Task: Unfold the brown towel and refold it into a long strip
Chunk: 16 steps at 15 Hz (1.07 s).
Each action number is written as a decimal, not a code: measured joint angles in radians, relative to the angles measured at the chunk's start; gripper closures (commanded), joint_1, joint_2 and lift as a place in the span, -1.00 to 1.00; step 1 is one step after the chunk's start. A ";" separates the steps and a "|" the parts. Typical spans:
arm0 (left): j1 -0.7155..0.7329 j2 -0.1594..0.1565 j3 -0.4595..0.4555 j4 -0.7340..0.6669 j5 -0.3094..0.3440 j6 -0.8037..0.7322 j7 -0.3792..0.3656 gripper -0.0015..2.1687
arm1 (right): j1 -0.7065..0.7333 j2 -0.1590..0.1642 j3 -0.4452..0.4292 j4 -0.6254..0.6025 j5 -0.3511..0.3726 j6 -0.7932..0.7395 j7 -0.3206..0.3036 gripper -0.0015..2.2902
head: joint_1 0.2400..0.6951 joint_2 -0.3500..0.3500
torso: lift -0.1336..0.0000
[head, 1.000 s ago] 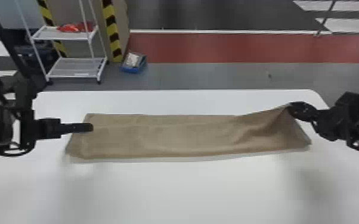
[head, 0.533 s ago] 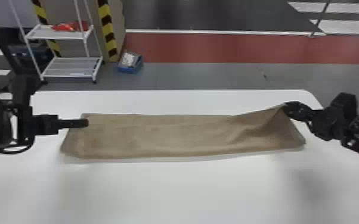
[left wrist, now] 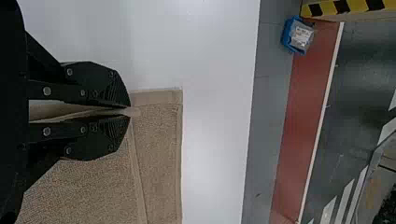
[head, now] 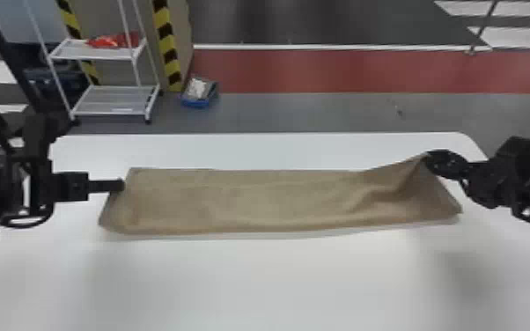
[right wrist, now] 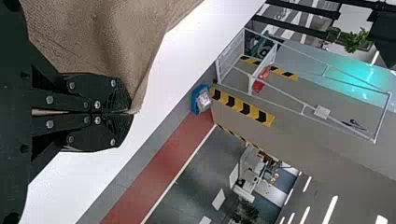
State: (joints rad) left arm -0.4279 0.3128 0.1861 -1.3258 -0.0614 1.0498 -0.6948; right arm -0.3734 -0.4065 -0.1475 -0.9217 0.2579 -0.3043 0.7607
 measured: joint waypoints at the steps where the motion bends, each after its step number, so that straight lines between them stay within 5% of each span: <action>1: 0.000 0.000 0.004 -0.006 0.000 0.001 -0.001 0.28 | 0.000 0.000 -0.001 0.000 0.000 0.000 -0.001 0.43 | 1.00 0.00 | -0.82; 10: 0.007 -0.008 0.015 -0.021 0.002 -0.054 0.013 0.28 | 0.012 -0.010 0.000 0.022 0.013 0.045 -0.054 0.33 | 1.00 -0.06 | -0.82; 16: 0.055 -0.006 0.092 -0.108 0.020 -0.046 -0.028 0.28 | 0.042 -0.033 -0.069 -0.060 -0.019 0.161 0.021 0.33 | 1.00 -0.10 | -0.82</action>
State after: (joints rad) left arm -0.3726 0.3069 0.2783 -1.4343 -0.0411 1.0034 -0.7223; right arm -0.3311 -0.4398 -0.2168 -0.9813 0.2385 -0.1428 0.7821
